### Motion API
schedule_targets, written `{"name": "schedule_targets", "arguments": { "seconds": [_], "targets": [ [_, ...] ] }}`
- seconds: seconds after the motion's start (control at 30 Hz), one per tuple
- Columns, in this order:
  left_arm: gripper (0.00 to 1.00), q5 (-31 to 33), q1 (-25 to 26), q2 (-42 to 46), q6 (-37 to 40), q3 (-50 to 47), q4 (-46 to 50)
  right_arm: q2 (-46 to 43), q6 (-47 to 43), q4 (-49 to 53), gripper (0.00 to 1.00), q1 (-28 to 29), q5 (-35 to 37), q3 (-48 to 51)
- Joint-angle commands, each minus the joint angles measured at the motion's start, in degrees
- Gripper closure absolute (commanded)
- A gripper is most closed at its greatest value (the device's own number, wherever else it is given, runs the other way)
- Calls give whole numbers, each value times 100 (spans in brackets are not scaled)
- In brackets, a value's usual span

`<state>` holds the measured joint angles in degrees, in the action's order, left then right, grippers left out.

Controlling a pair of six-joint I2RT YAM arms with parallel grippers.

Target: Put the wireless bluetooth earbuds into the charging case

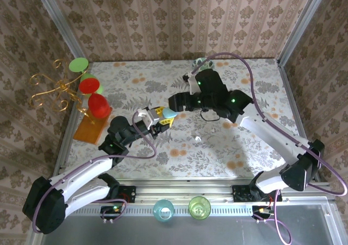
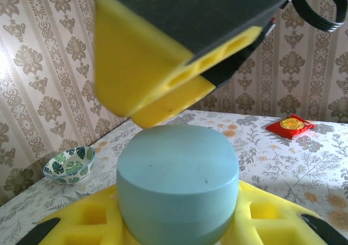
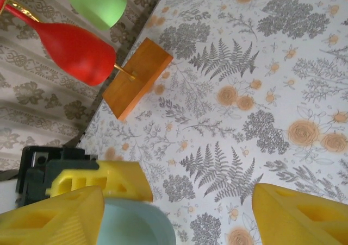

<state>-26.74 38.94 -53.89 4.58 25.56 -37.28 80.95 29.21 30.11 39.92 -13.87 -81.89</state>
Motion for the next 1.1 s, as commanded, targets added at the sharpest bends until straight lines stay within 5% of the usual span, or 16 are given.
{"name": "schedule_targets", "arguments": {
  "seconds": [0.0,0.23,0.37,0.63,0.87,1.07],
  "targets": [
    [83,21,22,-22,-1,60,-289,-473,406,-477,26,-172,-494,316],
    [83,177,26,-62,-290,50,-741,-884,2484,-2864,21,-790,-2355,1657],
    [83,328,-25,-115,-507,79,-1174,-897,3454,-3860,21,-793,-2779,2181],
    [82,117,-37,-554,-669,364,-1444,-743,4773,-5447,31,-631,-2933,2823],
    [83,-41,-30,-658,-730,515,-1424,-704,4863,-5495,58,-554,-2872,2852],
    [82,-133,-27,-632,-798,574,-1357,-514,4992,-5545,58,-564,-2832,2776]
  ]
}}
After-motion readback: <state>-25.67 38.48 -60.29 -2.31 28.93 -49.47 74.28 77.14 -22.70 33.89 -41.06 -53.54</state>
